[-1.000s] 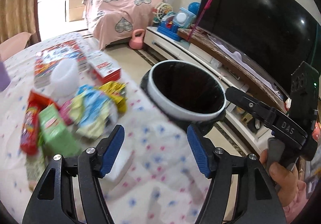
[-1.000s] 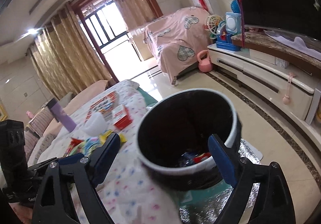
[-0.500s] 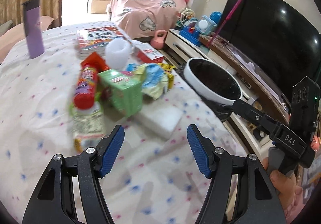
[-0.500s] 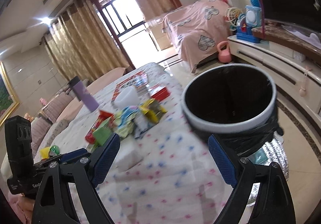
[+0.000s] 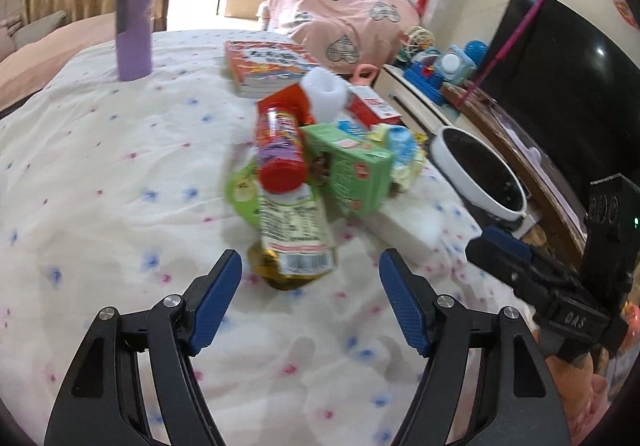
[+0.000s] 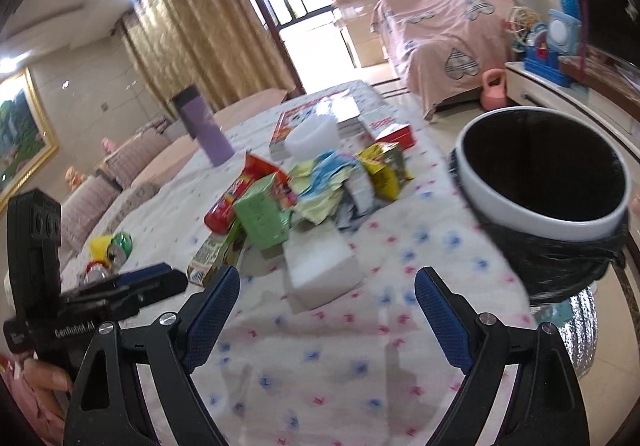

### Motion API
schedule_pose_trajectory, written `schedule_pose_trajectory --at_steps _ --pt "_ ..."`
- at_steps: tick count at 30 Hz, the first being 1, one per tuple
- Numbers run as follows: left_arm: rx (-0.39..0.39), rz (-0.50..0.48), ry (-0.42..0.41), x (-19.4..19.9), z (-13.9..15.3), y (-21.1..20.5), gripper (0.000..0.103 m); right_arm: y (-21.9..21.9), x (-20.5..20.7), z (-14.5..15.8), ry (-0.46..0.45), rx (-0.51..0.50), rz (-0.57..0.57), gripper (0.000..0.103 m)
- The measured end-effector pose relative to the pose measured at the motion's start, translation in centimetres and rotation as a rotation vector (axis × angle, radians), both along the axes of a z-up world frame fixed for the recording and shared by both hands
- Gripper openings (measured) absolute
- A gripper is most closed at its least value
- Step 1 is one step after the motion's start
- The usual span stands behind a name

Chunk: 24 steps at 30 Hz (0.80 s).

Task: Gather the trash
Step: 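Grasp the green drink pouch with the left tool while the right tool grasps the white foam block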

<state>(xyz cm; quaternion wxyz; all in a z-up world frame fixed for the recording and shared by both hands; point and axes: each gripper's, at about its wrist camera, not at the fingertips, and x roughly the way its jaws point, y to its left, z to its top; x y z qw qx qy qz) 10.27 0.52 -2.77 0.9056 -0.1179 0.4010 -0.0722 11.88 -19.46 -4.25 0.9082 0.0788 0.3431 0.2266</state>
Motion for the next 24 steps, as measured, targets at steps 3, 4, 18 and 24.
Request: schedule_pose_trajectory --at_steps 3,4,18,24 --pt "0.011 0.0 0.02 0.9 -0.6 0.2 0.074 1.0 0.7 -0.6 0.015 -0.022 0.031 0.091" --pt "0.017 0.0 0.025 1.1 -0.8 0.2 0.074 1.3 0.9 -0.8 0.019 -0.027 0.037 0.091" --pt "-0.013 -0.035 0.094 4.0 -3.2 0.2 0.058 3.0 4.6 -2.6 0.066 -0.107 0.085 0.087" --pt "-0.017 -0.055 0.06 3.1 -2.4 0.2 0.042 3.8 4.6 -3.3 0.088 -0.154 0.082 0.054"
